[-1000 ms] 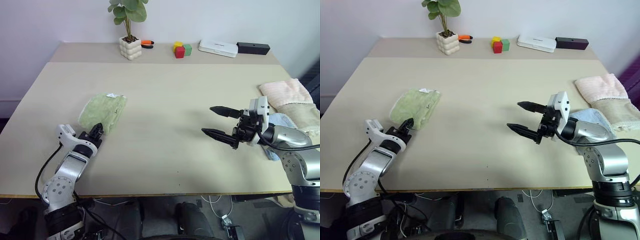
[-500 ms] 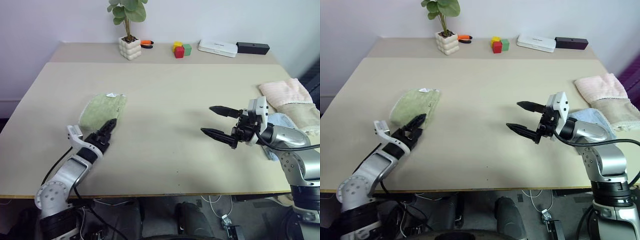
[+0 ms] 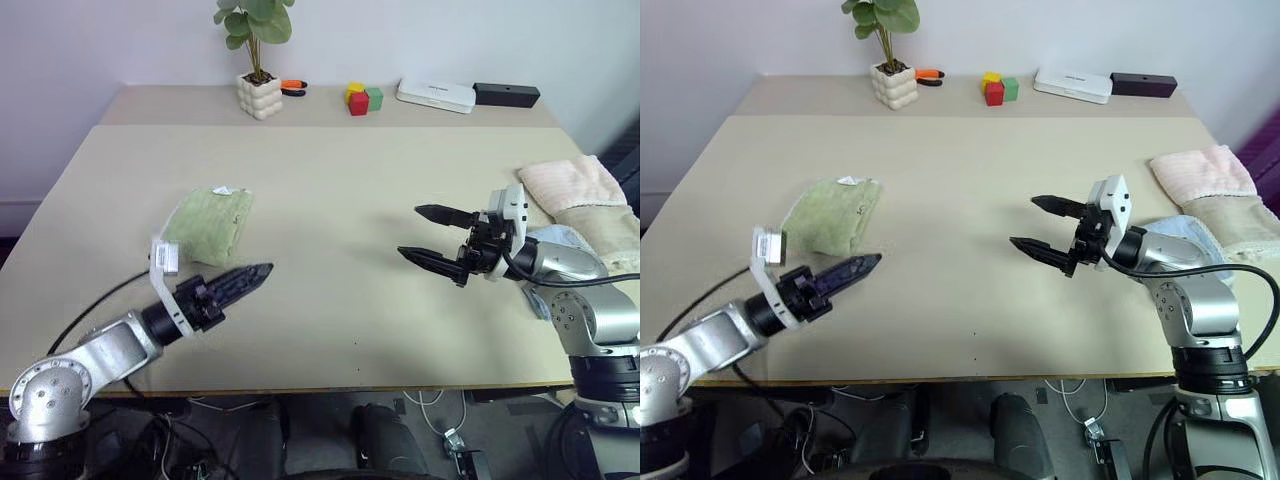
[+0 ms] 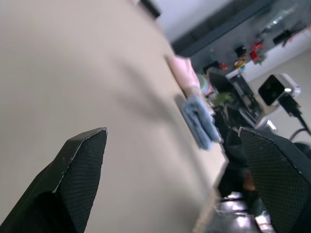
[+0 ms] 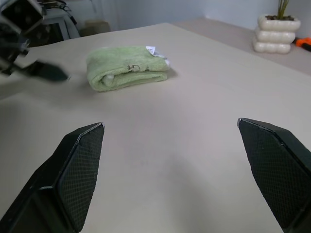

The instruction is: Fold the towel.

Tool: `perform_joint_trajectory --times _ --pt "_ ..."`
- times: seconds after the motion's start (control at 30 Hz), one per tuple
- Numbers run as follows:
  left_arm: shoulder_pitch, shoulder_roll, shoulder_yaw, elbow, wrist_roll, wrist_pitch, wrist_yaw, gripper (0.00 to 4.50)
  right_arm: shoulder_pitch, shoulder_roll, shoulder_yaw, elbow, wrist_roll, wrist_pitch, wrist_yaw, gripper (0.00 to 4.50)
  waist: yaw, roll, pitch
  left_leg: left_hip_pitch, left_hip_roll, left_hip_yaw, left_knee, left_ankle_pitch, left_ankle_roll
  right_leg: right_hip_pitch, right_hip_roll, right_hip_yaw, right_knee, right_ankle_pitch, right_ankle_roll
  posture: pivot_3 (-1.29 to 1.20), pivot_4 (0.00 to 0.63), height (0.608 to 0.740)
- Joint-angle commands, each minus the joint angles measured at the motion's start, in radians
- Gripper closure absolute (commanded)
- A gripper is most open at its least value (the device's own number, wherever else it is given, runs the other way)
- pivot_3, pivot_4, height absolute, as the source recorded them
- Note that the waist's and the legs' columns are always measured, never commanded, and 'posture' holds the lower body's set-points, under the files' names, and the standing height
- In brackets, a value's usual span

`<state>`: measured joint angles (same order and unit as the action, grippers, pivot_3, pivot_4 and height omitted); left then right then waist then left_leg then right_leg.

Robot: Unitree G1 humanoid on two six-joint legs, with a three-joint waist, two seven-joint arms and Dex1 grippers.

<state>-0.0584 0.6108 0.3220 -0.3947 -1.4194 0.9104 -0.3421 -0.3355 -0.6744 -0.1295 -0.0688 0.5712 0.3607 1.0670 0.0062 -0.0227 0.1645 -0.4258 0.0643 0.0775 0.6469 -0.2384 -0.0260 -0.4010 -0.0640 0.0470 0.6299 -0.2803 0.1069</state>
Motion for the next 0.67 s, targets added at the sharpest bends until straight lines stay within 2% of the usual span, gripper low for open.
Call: perform_joint_trajectory --times 0.03,0.27,0.47,0.53,0.67 --pt "-0.137 0.054 -0.019 0.086 0.262 -0.189 -0.164 0.05 -0.041 0.018 0.002 0.017 -0.014 -0.033 -0.003 0.00 -0.001 0.000 0.000 0.000 0.000 0.000 0.000 0.000 0.000 0.000 0.000 0.000 0.000 0.000 0.000 0.00 0.150 0.735" --pt "-0.309 0.030 -0.187 0.332 0.641 -0.462 -0.387 0.05 -0.051 -0.008 -0.033 0.107 -0.045 -0.087 0.031 0.00 -0.001 0.000 0.000 -0.002 -0.001 0.003 -0.001 -0.001 0.002 -0.001 0.001 0.001 -0.001 0.001 0.000 0.00 0.150 0.735" --pt "-0.402 0.040 -0.190 0.616 0.784 -0.654 -0.620 0.05 0.018 -0.016 -0.036 -0.002 -0.061 -0.082 -0.020 0.00 -0.002 0.001 0.001 -0.003 0.001 0.002 -0.001 0.000 0.002 -0.004 0.004 0.001 0.001 0.001 0.001 0.00 0.150 0.735" --pt "-0.413 0.023 -0.202 0.645 0.829 -0.719 -0.649 0.05 0.022 -0.025 -0.049 -0.006 -0.048 -0.074 -0.018 0.00 -0.002 0.001 0.001 -0.003 0.001 0.002 -0.001 -0.001 0.002 -0.004 0.004 0.001 0.001 0.001 0.001 0.00 0.150 0.735" --pt "-0.401 0.007 -0.179 0.649 0.831 -0.776 -0.741 0.05 -0.008 -0.038 -0.043 0.017 -0.053 -0.072 -0.012 0.00 -0.002 0.000 0.001 -0.003 0.001 0.003 0.000 -0.001 0.002 -0.004 0.002 0.001 0.001 0.001 0.001 0.00 0.150 0.735"
